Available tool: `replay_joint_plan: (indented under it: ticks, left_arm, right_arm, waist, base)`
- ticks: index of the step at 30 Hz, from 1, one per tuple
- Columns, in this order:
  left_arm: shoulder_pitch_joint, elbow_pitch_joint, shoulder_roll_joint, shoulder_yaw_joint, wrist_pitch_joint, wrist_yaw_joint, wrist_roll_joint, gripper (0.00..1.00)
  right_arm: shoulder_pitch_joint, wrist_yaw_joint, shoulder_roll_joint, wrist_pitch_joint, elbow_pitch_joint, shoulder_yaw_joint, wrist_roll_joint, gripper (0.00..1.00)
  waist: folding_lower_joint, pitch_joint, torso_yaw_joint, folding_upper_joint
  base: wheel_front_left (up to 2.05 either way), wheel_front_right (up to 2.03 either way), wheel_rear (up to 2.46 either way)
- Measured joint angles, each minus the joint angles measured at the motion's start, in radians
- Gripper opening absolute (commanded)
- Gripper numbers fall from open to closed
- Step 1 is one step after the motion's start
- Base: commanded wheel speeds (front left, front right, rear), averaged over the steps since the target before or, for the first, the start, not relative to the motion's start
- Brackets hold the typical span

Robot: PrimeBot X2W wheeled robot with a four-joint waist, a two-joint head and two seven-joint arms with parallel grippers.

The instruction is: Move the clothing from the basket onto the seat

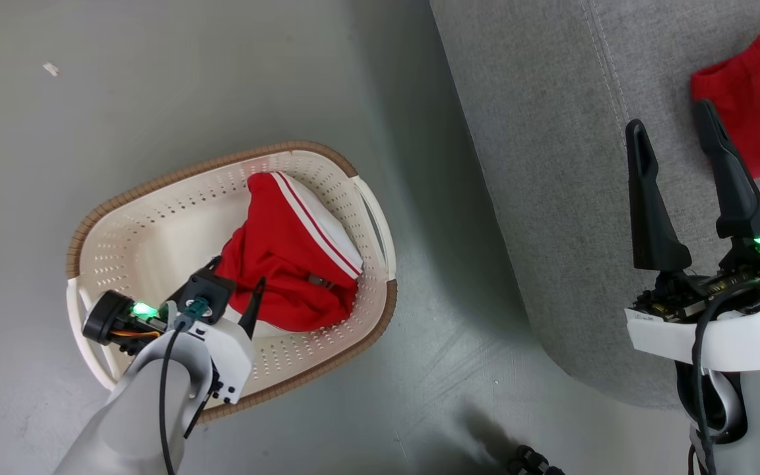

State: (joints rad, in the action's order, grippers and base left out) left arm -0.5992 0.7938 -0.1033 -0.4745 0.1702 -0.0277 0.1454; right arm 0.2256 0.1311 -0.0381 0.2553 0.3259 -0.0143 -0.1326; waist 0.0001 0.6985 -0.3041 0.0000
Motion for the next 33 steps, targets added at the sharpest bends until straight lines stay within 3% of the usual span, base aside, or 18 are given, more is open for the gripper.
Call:
replay_joint_plan:
  ticks: [20,33]
  left_arm:
    - [-0.093,0.096,-0.052,0.039,0.024,0.034,0.000,1.00]
    - [-0.133,0.147,-0.054,0.038,0.025,0.034,-0.007,1.00]
  right_arm:
    - [0.115,0.000,0.000,0.000,-0.011,-0.030,-0.034,1.00]
    - [0.159,0.000,0.000,0.000,-0.017,-0.035,-0.044,1.00]
  waist:
    - [0.0000,0.136,-0.057,0.0000]
    - [0.0000,0.188,-0.077,0.0000]
  base:
    - [0.00,0.00,0.00]
    - [0.00,0.00,0.00]
